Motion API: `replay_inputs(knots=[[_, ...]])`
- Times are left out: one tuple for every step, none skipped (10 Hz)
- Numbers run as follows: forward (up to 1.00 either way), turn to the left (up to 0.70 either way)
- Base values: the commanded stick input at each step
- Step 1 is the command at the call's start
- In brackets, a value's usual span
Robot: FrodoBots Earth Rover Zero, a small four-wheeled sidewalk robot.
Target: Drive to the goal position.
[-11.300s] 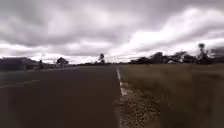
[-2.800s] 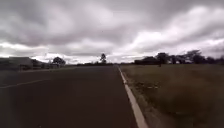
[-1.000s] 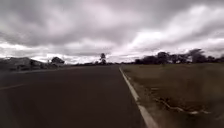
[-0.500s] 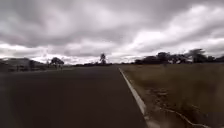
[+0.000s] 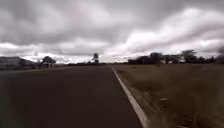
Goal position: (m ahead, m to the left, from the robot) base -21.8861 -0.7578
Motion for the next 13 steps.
replay_inputs(knots=[[0.85,0.00],[0.85,-0.10],[0.85,-0.23],[0.85,-0.07],[0.85,0.00],[0.85,0.00],[0.85,0.00],[0.85,0.00],[0.85,0.00],[0.85,0.00],[0.85,0.00],[0.85,0.00],[0.85,0.00]])
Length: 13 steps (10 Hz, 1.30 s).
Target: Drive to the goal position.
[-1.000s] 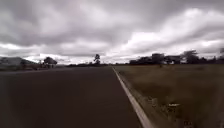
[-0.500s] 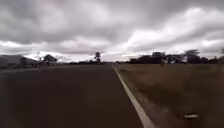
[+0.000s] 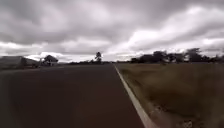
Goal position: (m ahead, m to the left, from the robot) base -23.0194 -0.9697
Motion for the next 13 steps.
replay_inputs(knots=[[0.85,0.00],[0.85,-0.13],[0.85,-0.30],[0.85,-0.31],[0.85,-0.31],[0.85,-0.31],[0.85,-0.31],[0.85,-0.31],[0.85,-0.31],[0.85,-0.22],[0.85,-0.07],[0.85,-0.03],[0.85,-0.09]])
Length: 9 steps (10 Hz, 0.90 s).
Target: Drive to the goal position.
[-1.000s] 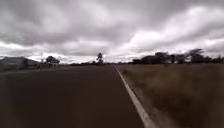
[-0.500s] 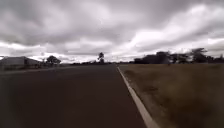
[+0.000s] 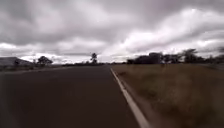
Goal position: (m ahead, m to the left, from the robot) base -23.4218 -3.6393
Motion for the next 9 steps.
replay_inputs(knots=[[0.85,-0.18],[0.85,-0.26],[0.85,-0.20],[0.85,-0.06],[0.85,-0.01],[0.85,-0.02],[0.85,0.00],[0.85,0.00],[0.85,0.00]])
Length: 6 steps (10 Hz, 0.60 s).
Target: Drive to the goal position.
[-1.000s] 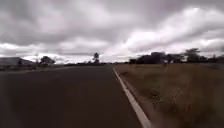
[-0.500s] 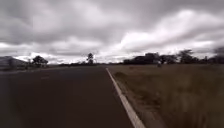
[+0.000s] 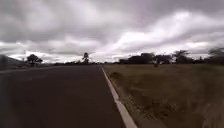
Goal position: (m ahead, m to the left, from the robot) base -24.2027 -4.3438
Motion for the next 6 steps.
replay_inputs(knots=[[0.85,0.12],[0.85,0.25],[0.85,0.00],[0.85,0.00],[0.85,0.00],[0.85,0.00]])
